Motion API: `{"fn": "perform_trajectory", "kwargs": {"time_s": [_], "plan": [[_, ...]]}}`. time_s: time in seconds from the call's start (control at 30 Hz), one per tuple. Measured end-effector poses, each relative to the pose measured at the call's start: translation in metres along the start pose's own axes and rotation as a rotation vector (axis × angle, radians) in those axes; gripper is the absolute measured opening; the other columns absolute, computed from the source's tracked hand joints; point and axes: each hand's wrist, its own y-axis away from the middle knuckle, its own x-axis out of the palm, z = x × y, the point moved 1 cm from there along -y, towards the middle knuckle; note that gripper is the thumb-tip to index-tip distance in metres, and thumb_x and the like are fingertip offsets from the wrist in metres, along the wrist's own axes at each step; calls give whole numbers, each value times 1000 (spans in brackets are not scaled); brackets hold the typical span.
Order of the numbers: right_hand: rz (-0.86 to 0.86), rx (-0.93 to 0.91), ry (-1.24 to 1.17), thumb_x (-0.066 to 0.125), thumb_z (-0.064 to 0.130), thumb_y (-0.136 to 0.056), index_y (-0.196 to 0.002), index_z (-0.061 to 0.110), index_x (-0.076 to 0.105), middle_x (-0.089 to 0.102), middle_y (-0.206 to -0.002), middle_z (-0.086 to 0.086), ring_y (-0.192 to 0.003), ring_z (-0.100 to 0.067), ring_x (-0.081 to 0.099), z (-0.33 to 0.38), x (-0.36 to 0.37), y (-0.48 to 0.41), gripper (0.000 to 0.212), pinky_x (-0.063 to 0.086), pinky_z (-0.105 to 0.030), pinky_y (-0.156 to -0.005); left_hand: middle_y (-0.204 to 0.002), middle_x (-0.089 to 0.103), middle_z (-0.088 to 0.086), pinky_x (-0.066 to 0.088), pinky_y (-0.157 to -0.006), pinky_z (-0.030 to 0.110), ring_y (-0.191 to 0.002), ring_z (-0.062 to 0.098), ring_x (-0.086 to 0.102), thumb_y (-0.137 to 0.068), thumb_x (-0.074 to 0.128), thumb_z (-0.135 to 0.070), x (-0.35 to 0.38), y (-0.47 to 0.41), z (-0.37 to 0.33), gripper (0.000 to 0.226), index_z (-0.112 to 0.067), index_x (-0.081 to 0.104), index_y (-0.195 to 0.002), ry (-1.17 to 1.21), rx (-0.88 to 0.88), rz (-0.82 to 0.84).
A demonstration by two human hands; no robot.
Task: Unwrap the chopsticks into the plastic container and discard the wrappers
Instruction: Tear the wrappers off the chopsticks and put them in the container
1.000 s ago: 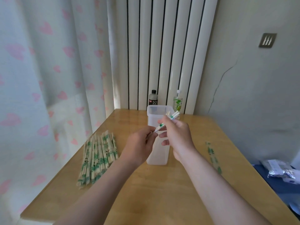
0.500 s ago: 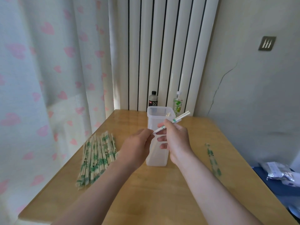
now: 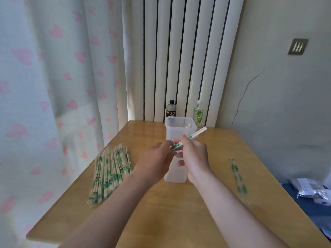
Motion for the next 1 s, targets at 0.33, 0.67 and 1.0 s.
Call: {"fn": "perform_trajectory", "kwargs": {"time_s": [0.33,0.67,1.0], "plan": [[-30,-62,-247,63,24,-101,-95,9,78,64,-86,-5,-70,-17,56,17,-38,-22,21,43,-29,-50,-79,59,0,47,-51,39,-63,22,53,-100,38,-31,-8,1,14,34,-11,64,-109,-5,47,-31],[-284,-272,-467,53,18,-107,-88,5,64,60,-71,-6,-59,-16,61,68,-68,-51,25,55,-28,-58,-71,68,11,40,-50,30,-52,18,51,-100,50,-12,-28,14,54,24,-14,65,-82,199,-691,-145],[-295,-616,277,51,38,-96,-79,2,60,61,-69,-15,-67,-38,61,81,-36,-84,41,54,-50,-63,-74,68,5,37,-42,22,-48,8,47,-102,50,-18,-23,-3,22,22,-14,66,-87,473,-738,-194]]}}
